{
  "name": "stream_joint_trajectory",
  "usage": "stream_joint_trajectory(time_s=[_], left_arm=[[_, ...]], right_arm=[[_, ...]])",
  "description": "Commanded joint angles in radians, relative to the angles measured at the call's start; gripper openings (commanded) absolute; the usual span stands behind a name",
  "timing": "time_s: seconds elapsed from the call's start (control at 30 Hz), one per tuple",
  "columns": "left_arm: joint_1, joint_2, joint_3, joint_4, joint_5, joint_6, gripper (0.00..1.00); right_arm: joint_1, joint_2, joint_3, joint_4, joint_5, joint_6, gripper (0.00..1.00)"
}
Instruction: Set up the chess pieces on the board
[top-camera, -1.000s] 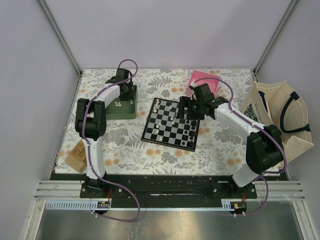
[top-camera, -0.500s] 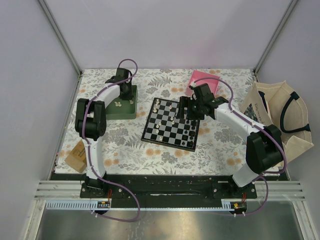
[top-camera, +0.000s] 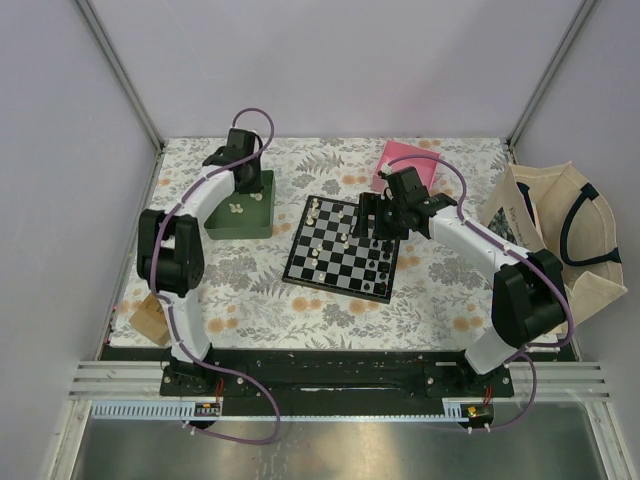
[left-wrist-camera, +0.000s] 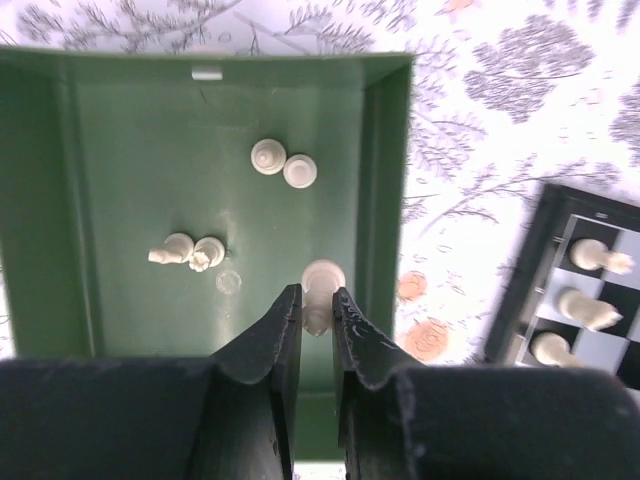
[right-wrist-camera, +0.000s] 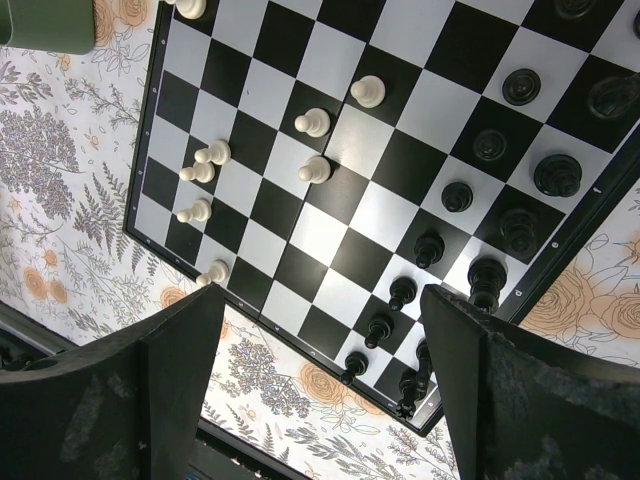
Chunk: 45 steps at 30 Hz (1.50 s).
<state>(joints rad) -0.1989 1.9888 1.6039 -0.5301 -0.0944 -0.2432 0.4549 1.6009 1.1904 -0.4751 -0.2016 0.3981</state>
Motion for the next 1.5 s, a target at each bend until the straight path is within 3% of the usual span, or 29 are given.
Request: stream_joint_trajectory(time_s=[0.0,0.23,0.47,1.47], left_arm=[[-0.059,-0.134,-0.001,-0.001,-0.073,0.041,0.09],[-0.218,-0.160,0.008,-0.036,-0.094,0.073,0.09],[-0.304,-0.104,0.014,-0.050,-0.096,0.073,0.09],[-0.382,0.002,-0.024,-0.065,-0.076,0.071,0.09]], right_arm=[[-0.007,-0.007,0.021,0.024,-0.009,0.001,0.89],[-0.007,-0.012,0.015,0.023,-0.007,0.002,0.89],[-0.007,-0.015,0.009,0.023,-0.005,0.002,0.89],[-0.007,-0.002,0.015,0.023,-0.010,0.002,0.89]])
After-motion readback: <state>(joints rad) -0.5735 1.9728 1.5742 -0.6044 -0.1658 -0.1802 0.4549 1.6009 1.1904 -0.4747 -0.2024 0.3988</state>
